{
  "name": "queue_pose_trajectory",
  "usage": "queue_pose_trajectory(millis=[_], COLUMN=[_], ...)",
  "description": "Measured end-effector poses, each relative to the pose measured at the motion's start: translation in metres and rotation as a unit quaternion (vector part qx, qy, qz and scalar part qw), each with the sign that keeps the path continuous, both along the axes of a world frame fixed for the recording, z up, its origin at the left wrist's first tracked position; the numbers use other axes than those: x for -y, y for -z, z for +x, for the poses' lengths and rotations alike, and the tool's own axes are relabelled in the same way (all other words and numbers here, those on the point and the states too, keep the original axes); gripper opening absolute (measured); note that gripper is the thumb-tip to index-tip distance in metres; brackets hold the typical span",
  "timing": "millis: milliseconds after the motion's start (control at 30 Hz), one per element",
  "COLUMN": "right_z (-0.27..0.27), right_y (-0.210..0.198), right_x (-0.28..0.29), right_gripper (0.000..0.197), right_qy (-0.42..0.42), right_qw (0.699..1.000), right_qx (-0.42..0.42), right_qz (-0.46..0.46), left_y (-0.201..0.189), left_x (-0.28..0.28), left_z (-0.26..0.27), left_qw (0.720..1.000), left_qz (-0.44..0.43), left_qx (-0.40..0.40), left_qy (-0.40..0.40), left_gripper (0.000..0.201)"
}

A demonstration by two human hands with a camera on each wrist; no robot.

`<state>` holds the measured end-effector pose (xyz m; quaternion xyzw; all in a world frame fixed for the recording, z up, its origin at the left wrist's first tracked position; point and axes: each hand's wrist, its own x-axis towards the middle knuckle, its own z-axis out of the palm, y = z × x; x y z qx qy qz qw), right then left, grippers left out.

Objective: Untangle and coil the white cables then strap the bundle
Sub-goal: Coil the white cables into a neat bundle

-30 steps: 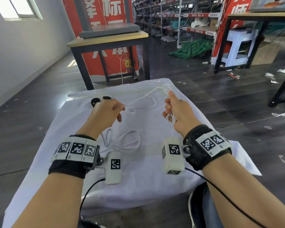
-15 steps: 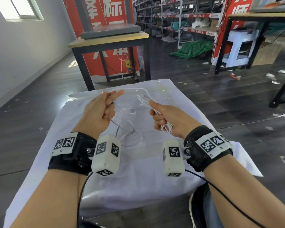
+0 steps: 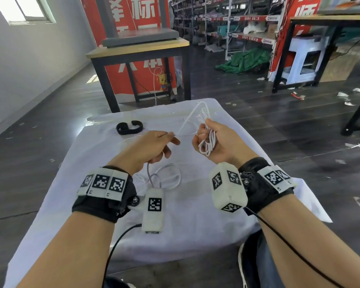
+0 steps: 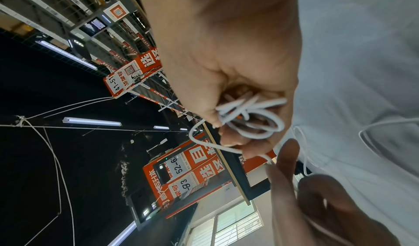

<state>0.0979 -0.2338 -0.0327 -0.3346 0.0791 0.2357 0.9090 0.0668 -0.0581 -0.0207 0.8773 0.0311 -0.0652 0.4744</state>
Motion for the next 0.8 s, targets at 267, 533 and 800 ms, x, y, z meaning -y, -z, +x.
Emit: queue_pose_trajectory(millis=[267,533,800], right_z=[-0.008,-0.014,-0.015], right_y=[0.002,-0.002,-0.001], right_x=[-0.009,-0.01,-0.008], right_gripper=[0.025,0.02,0.018], right_qy=[-0.009,0.005,0.002], right_qw=[0.994,0.994,0.987], right_qx=[0.034,0.037,0.07], right_qz=[-0.108,-0.107,-0.146], left_y=[-0.002,-0.004,-0.011], left_x=[0.008,0.01,0.01], left_z=[-0.005,-0.004,-0.004], left_qw=[0.985,0.952,0.935], left_qz=[0.127,0.251,0.259], left_qx=[0.05,0.151,0.239], left_qy=[0.105,0.09,0.049], left_gripper=[0.021,0.039,0.027])
